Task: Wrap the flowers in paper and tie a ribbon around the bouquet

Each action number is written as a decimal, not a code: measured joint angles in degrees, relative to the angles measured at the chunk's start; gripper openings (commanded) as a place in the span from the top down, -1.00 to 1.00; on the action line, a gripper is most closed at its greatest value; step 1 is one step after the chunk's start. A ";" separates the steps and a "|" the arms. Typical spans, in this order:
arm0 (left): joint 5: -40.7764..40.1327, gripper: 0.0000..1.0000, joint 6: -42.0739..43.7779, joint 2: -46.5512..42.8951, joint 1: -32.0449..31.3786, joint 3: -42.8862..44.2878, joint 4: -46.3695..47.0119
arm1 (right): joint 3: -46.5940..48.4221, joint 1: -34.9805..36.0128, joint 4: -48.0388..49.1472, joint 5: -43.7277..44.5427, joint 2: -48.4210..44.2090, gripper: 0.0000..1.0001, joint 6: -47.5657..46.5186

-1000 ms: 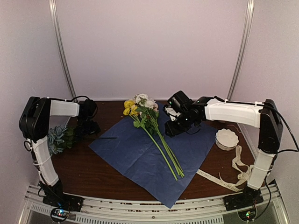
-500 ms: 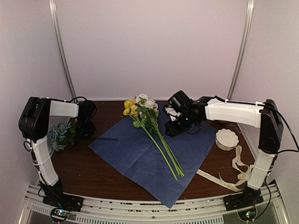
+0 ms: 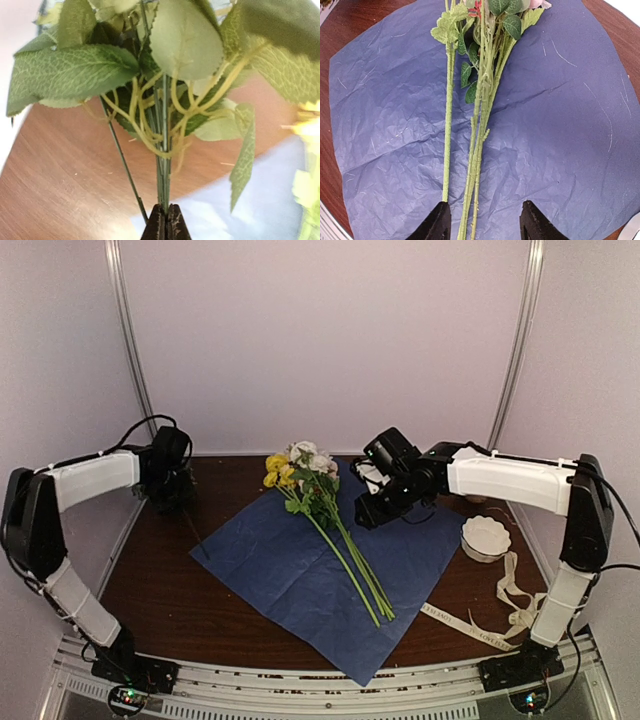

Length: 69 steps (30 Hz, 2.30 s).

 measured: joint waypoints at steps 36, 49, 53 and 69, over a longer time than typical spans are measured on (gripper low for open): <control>25.16 -0.31 28.04 -18.71 -38.95 -4.31 59.71 | -6.27 3.91 47.19 -35.93 -14.67 1.00 12.61; 6.34 -0.96 16.98 -20.92 -24.26 0.15 19.47 | 1.05 -0.39 11.39 -17.90 -3.82 1.00 3.30; 7.13 -0.96 12.61 -18.01 -14.12 -9.42 10.23 | 1.05 -0.22 3.48 -14.78 2.16 1.00 1.99; 12.55 -0.94 11.39 -1.88 -9.90 -18.36 6.34 | 3.23 0.04 -0.98 -10.29 9.46 0.04 3.43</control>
